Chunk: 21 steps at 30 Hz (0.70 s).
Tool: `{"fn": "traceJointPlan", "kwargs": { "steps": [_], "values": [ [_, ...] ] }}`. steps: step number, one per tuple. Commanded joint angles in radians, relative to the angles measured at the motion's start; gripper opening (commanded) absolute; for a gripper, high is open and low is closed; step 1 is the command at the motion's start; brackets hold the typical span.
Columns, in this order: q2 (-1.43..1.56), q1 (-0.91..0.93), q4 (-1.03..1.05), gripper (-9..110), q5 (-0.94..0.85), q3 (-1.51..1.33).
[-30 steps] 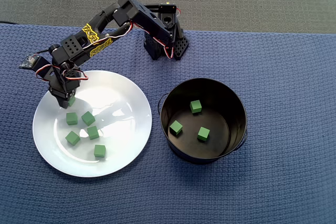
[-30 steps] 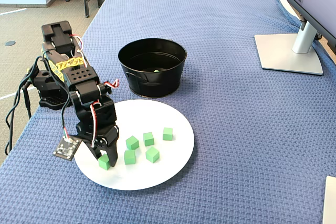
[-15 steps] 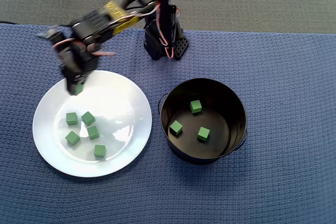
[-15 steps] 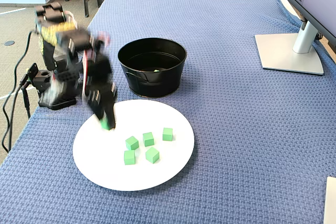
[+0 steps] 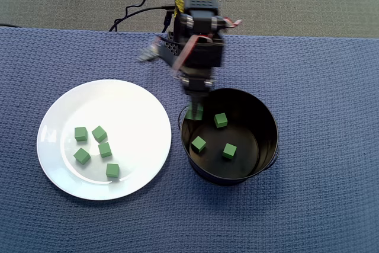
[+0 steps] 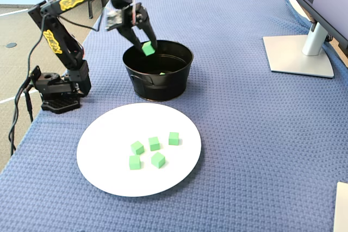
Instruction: Pick up the green cubes from the white plate and place them in the black recipient
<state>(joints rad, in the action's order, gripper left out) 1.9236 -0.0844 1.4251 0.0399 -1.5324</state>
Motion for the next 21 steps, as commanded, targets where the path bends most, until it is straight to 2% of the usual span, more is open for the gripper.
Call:
{"fn": "traceJointPlan", "kwargs": {
  "steps": [1,2,4,5,7,11,15,21],
  "values": [
    [-0.032,-0.072,-0.081,0,0.031,-0.043],
    [-0.044,-0.074,-0.100,2,0.028,-0.057],
    [-0.054,-0.089,-0.127,26,-0.023,-0.091],
    [-0.055,-0.100,-0.130,34,-0.049,-0.103],
    [-0.041,-0.106,-0.130,41,-0.081,-0.118],
    [0.014,-0.058,-0.121,42,-0.097,-0.087],
    [0.063,0.077,-0.094,40,-0.127,-0.023],
    [-0.015,0.374,-0.127,40,-0.339,-0.029]
  ]
}}
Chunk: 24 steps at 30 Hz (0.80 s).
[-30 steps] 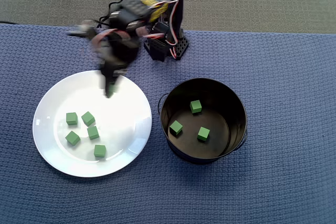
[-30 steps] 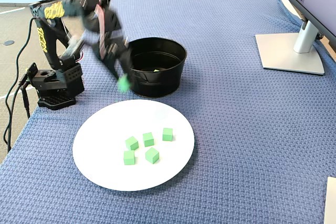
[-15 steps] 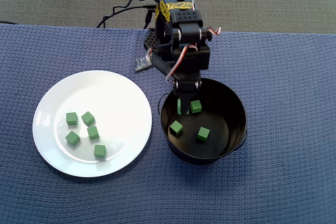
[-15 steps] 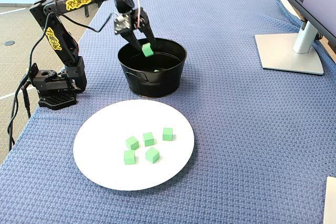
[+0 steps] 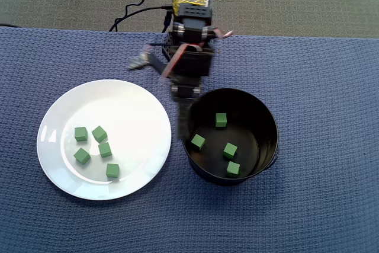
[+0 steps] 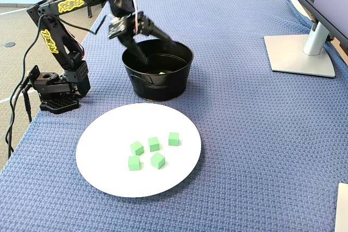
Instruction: Pick up the green cubes from the white plate and place them in the black recipient
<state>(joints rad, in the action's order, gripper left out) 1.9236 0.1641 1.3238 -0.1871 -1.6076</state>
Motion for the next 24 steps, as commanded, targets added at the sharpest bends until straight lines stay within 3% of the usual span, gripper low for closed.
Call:
{"fn": "traceJointPlan", "kwargs": {
  "steps": [1,5,11,24],
  "values": [
    [-0.048,0.167,-0.031,40,-0.178,0.043],
    [-0.156,0.325,-0.143,40,-0.331,0.008],
    [-0.270,0.485,-0.238,38,-0.293,-0.003],
    [-0.572,0.687,-0.176,32,-0.408,0.230]
  ]
}}
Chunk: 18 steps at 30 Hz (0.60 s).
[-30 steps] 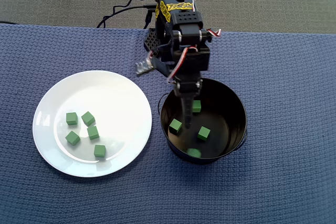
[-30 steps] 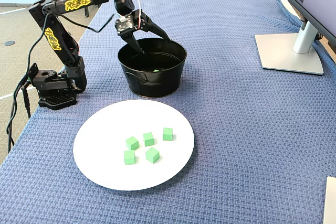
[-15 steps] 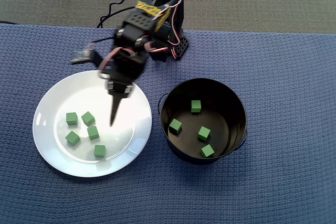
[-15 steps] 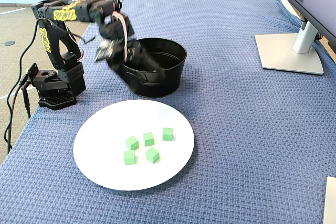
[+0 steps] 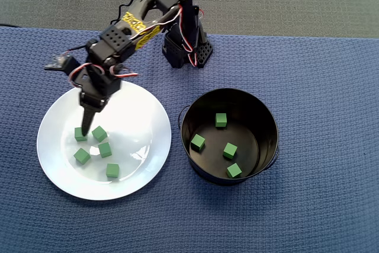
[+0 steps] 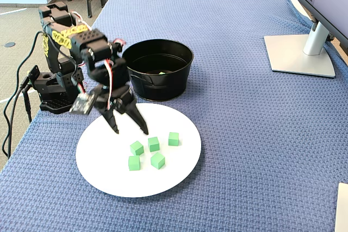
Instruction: Pick up the green cubes from the white plate and place them in the black recipient
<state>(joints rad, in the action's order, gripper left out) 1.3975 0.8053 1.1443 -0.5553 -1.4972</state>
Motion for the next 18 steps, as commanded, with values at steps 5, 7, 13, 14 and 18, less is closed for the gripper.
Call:
{"fn": "traceJointPlan", "kwargs": {
  "steps": [5,7,13,14,18],
  "values": [
    [-0.169,0.086,0.044,30,-0.044,0.259],
    [-0.218,0.098,0.057,30,-0.055,0.311],
    [-0.298,0.087,0.080,30,-0.114,0.373],
    [-0.311,0.080,0.086,30,-0.126,0.382],
    [-0.394,0.043,0.149,29,-0.161,0.472]
  ]
}}
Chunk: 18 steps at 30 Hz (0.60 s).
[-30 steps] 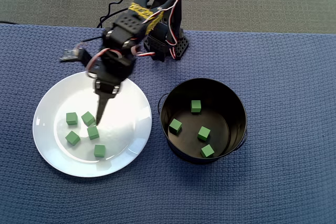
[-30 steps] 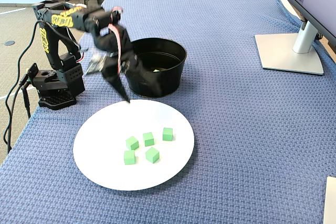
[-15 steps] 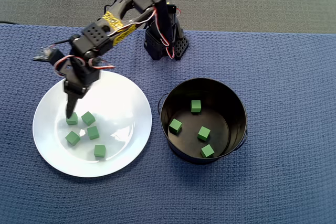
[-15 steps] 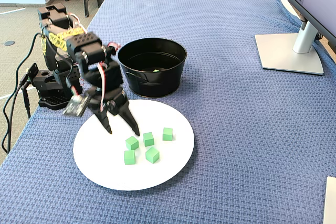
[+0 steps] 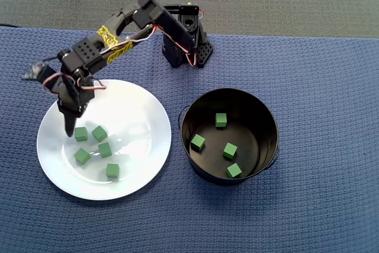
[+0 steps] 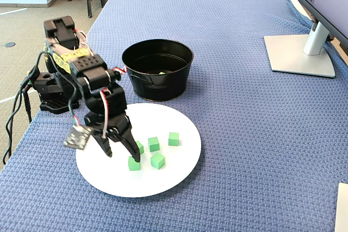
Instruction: Pick up the green cubes from the white plate and place them in the black recipient
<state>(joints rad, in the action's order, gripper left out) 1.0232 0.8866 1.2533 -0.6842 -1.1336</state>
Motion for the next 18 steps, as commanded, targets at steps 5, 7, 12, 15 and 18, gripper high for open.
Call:
{"fn": "traceJointPlan", "kwargs": {
  "steps": [5,7,12,15,18],
  "values": [
    [-0.104,-0.112,0.123,29,-0.009,0.261],
    [-0.107,-0.135,0.126,29,0.000,0.272],
    [-0.115,-0.153,0.135,29,0.002,0.272],
    [-0.123,-0.138,0.126,28,-0.008,0.273],
    [-0.126,-0.117,0.110,28,-0.014,0.264]
  ]
}}
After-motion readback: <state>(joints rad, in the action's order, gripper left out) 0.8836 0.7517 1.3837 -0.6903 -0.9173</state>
